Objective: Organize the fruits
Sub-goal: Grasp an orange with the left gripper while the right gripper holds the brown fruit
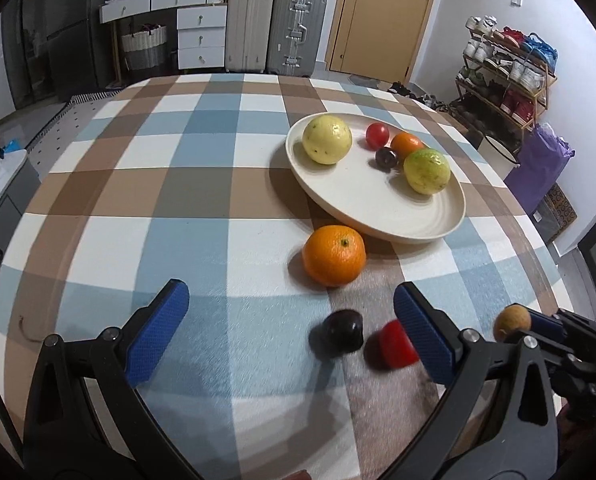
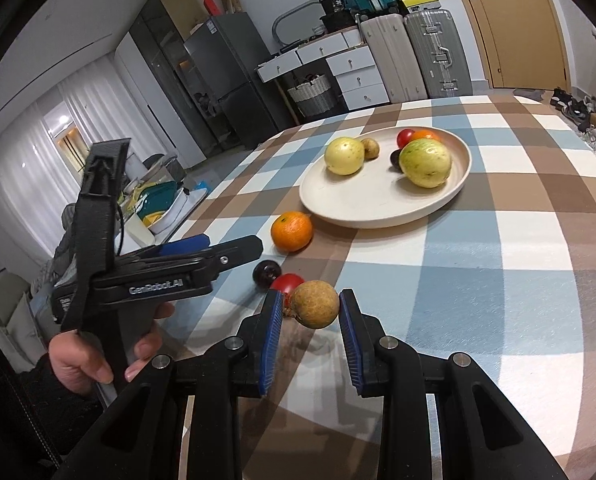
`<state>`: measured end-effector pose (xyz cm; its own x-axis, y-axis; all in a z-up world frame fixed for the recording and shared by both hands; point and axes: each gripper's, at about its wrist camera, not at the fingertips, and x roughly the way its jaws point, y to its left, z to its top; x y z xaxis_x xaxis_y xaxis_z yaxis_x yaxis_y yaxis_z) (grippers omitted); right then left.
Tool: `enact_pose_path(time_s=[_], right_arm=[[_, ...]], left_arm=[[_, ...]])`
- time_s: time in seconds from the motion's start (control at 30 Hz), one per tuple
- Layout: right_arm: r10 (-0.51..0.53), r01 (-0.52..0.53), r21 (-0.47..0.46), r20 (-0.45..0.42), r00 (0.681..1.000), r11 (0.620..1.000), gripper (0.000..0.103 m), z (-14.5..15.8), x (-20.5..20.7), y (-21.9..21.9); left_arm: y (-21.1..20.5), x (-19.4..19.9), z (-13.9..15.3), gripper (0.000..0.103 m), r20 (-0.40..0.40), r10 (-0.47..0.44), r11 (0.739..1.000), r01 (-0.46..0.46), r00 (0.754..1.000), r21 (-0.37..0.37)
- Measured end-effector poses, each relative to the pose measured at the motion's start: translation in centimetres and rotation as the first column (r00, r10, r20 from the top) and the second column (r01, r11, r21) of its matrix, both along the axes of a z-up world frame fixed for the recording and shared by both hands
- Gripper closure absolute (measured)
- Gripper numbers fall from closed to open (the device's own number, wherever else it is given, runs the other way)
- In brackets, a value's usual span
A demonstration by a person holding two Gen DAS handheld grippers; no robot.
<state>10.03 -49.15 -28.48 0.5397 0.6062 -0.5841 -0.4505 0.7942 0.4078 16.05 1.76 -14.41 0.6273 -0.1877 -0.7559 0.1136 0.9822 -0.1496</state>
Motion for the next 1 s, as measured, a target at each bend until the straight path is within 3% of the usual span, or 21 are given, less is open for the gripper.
enact_pose_path(time_s=[0.47,0.53,0.63,0.8,1.0], right_arm=[[-0.043,0.044,0.043,-0.012,0.999,0.998,0.074,0.4,1.9,-2.4],[-0.046,0.047,0.044,-0.011,0.999,0.998,0.074,0.4,1.9,-2.5],[-0.048,0.048,0.047,-0.013,0.999,0.998,0.074,0.5,2.0,-2.6],[-0.041,0.042,0.045,-0.016,0.999,0.998,0.074,0.6,2.2,-2.4],[-0.031,0.032,0.040,-0.017,0.999,0.999,0.074,0.7,2.5,-2.0]], left_arm=[[-1.4,4.2,-0.5,0.002,-0.009,-0.036,0.999,0.036,0.999,0.007],[-1.3,4.5,-0.7,0.007,-0.007,-0.039,0.999,0.039,0.999,-0.009],[-1.2,4.9,-1.2,0.024,-0.027,-0.060,0.998,0.059,0.998,-0.029],[-1.2,4.9,-1.5,0.067,-0.033,-0.125,0.986,0.121,0.992,-0.111],[-1.4,4.4,-1.1,0.068,-0.026,-0.137,0.984,0.133,0.990,-0.119]])
